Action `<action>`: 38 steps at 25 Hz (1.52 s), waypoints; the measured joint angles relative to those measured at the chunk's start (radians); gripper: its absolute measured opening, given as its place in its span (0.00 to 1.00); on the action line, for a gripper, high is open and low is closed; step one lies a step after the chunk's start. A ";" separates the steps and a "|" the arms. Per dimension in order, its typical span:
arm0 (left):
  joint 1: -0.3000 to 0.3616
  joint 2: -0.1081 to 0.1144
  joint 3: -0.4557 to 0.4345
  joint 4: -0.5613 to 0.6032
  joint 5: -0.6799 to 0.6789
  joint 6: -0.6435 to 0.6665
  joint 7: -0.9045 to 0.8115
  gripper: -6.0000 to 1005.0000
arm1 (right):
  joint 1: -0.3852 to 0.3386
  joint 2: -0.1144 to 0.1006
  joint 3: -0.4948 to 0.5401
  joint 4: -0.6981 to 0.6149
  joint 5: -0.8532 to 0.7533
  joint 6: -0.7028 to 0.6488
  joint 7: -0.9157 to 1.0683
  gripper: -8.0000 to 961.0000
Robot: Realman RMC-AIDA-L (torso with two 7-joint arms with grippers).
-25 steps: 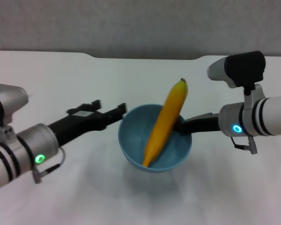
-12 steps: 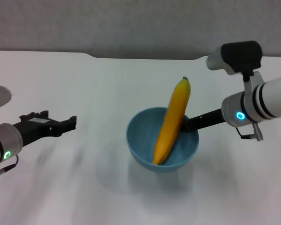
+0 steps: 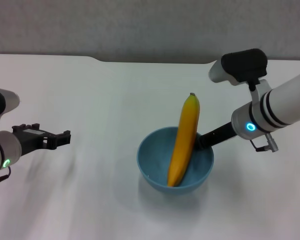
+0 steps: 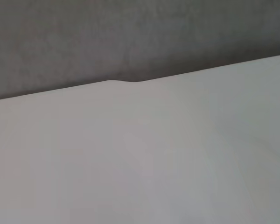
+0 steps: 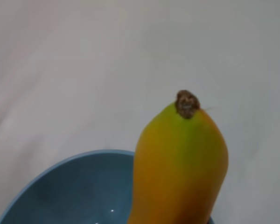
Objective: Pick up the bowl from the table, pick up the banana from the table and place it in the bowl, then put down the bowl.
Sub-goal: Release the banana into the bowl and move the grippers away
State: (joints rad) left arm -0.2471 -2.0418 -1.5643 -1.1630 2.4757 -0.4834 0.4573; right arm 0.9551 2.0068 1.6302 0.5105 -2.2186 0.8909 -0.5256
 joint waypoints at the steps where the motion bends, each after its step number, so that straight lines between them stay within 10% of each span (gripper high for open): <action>1: 0.000 0.000 0.003 0.000 0.008 0.002 -0.004 0.89 | -0.004 0.003 -0.010 -0.001 0.000 -0.013 -0.003 0.04; 38: 0.019 0.000 0.009 0.017 0.019 0.051 -0.029 0.89 | -0.094 0.006 -0.189 0.037 0.151 -0.203 -0.007 0.11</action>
State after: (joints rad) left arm -0.2285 -2.0417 -1.5554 -1.1458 2.4951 -0.4327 0.4282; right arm 0.8612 2.0124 1.4409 0.5473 -2.0672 0.6876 -0.5323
